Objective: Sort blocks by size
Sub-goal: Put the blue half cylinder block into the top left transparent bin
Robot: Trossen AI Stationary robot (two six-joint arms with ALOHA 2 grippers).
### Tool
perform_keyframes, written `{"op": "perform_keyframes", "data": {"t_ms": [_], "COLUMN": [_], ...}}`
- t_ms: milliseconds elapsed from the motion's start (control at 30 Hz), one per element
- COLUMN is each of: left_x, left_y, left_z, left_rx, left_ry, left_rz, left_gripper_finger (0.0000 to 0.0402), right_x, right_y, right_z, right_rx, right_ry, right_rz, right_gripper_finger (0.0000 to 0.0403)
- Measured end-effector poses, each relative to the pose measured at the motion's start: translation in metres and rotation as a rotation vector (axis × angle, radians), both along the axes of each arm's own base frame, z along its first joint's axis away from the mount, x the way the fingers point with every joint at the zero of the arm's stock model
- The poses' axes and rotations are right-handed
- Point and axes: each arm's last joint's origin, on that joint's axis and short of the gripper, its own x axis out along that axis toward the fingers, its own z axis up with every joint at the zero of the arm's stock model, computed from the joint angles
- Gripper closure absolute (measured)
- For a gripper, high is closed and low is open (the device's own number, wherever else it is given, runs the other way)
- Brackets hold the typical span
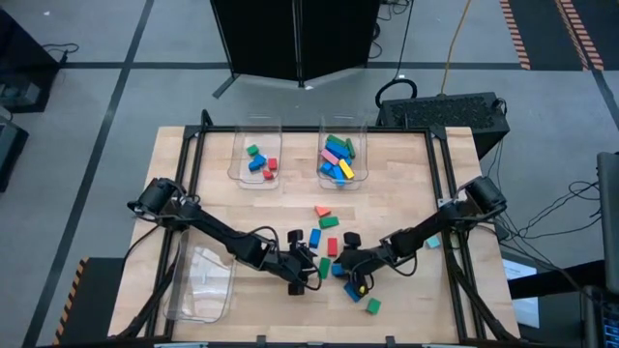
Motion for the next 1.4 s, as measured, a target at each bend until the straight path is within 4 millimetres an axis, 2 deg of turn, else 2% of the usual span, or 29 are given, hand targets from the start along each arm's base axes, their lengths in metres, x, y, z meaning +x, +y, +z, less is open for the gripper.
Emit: {"op": "perform_keyframes", "data": {"t_ms": [133, 233, 500, 633, 900, 1400], "left_x": [0.000, 0.001, 0.001, 0.002, 0.003, 0.006], "left_y": [0.000, -0.002, -0.017, -0.021, -0.021, -0.022], "left_z": [0.000, -0.001, 0.004, 0.007, 0.009, 0.014], "left_rx": [0.000, 0.038, 0.333, 0.453, 0.537, 0.592], "left_ry": [0.002, -0.007, -0.097, -0.142, -0.160, -0.224], "left_rz": [-0.006, -0.052, -0.325, -0.409, -0.442, -0.487], "left_gripper_finger": [0.0199, 0.0199, 0.0199, 0.0199, 0.0199, 0.0199], "right_x": [0.000, 0.001, 0.008, 0.012, 0.019, 0.026], "right_y": [0.000, -0.002, -0.006, -0.008, -0.013, -0.025], "right_z": [0.000, 0.003, 0.028, 0.033, 0.041, 0.048], "right_rx": [0.002, 0.017, 0.137, 0.195, 0.253, 0.332], "right_ry": [0.002, -0.007, -0.115, -0.164, -0.231, -0.291], "right_rz": [0.001, 0.018, 0.137, 0.176, 0.157, 0.136], "right_gripper_finger": [0.0260, 0.0271, 0.0269, 0.0269, 0.0269, 0.0269]}}
